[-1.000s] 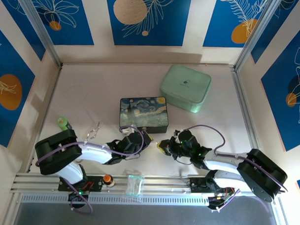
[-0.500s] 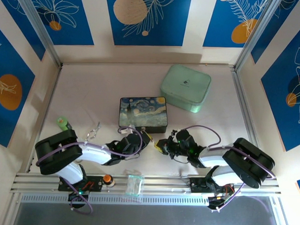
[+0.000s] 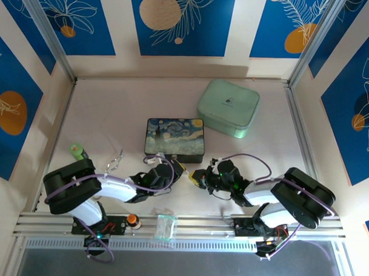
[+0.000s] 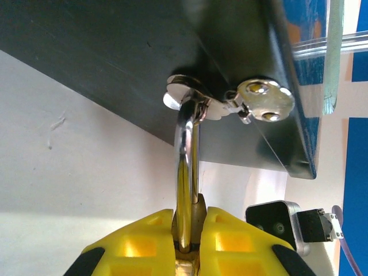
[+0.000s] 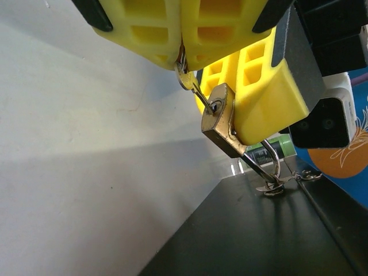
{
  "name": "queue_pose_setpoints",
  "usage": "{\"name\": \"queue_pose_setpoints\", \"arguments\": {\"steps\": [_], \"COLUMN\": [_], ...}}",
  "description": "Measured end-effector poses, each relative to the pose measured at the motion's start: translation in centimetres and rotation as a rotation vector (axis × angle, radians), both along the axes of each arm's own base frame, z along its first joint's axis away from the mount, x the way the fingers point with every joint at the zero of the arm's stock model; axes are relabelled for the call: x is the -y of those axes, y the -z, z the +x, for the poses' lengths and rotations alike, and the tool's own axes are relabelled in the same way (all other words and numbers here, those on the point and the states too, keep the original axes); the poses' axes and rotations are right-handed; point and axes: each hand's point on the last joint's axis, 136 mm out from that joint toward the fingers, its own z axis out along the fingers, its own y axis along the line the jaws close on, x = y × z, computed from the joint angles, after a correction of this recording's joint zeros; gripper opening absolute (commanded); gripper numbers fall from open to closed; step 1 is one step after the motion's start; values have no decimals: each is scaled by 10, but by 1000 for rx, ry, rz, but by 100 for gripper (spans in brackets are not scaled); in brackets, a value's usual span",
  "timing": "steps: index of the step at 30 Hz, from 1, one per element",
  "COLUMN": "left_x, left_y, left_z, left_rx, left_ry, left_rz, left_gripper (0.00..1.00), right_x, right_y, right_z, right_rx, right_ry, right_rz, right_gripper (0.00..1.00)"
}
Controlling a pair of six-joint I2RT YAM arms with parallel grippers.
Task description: Unlock the padlock with the key
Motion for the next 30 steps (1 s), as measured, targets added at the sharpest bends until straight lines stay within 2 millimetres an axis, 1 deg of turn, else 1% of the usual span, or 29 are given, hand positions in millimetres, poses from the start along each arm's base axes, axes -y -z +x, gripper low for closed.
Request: {"name": "queue_pose_setpoints", "arguments": {"steps": [10,16,20,30], "left_x": [7,7,6,11], "left_y": [-2,-2,-1,-6], "left_z": [4,5,7,6], "left_rx": [-2,-9,-8,-9], "left_ry": [-15,-17,-25,-9], "left_rz": [-66,-71,-69,-89], "left_gripper": [0,0,0,0], "right_x": [-5,-7,-8,-7], "right_y": [-3,-1,0,-8], "right_z": [2,5,10,18], "right_rx": [21,9,2,6], "right_ry": [-5,-6,-19,-141], "right_rz": [21,42,65,85], "right_gripper": [0,0,0,0]}}
